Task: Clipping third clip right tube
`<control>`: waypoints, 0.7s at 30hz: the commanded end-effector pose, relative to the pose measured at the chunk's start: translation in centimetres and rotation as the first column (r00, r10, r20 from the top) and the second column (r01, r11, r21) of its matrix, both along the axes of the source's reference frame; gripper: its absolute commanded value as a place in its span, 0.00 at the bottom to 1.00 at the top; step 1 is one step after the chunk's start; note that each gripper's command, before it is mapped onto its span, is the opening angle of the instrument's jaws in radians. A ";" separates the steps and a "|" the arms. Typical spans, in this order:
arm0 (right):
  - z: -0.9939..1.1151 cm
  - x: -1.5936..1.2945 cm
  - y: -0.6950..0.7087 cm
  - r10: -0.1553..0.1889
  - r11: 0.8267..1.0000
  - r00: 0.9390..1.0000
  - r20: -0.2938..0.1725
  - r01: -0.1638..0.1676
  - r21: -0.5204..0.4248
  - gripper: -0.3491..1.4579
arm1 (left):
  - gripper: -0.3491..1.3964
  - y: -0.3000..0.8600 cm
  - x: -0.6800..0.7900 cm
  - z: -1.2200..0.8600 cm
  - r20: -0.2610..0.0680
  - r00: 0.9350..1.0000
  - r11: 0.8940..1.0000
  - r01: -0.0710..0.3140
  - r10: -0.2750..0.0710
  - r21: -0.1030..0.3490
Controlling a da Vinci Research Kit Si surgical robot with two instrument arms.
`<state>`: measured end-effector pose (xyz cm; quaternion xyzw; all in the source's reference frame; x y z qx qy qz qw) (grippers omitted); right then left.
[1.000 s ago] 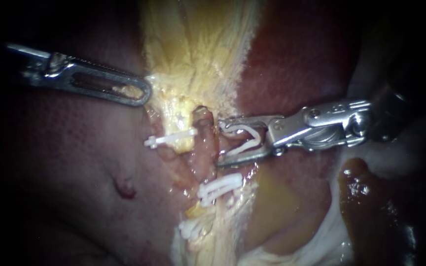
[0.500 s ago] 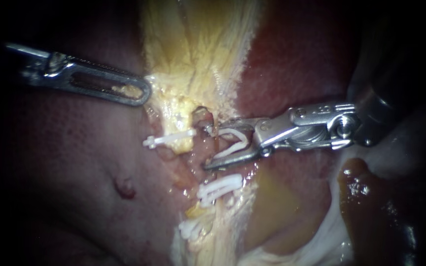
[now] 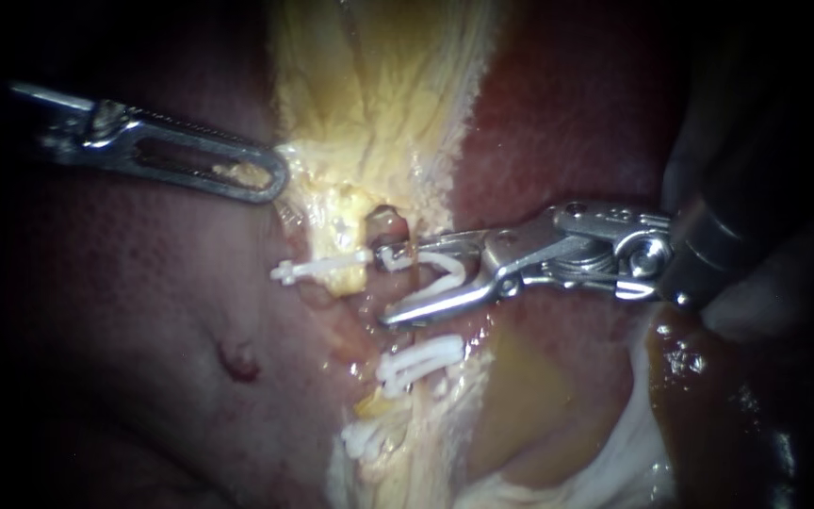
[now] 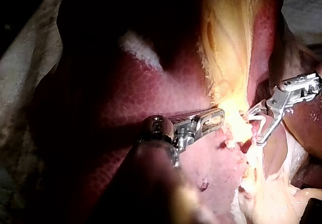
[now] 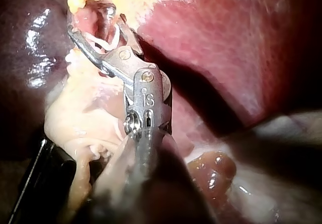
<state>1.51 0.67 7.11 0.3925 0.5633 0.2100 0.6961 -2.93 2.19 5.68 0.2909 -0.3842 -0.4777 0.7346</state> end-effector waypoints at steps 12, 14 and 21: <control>-0.10 0.01 0.00 0.009 1.000 1.000 -0.029 -0.009 0.015 0.46 | 0.00 0.00 0.01 0.00 0.000 1.000 1.000 0.000 0.000 0.000; -0.13 0.00 0.01 0.011 1.000 0.999 -0.035 -0.011 0.017 0.47 | 0.00 0.00 0.01 0.00 0.000 1.000 1.000 0.000 0.000 0.000; -0.20 0.00 0.02 0.011 1.000 0.998 -0.056 -0.009 0.028 0.47 | 0.00 0.00 0.01 0.00 0.000 1.000 1.000 0.000 0.000 0.000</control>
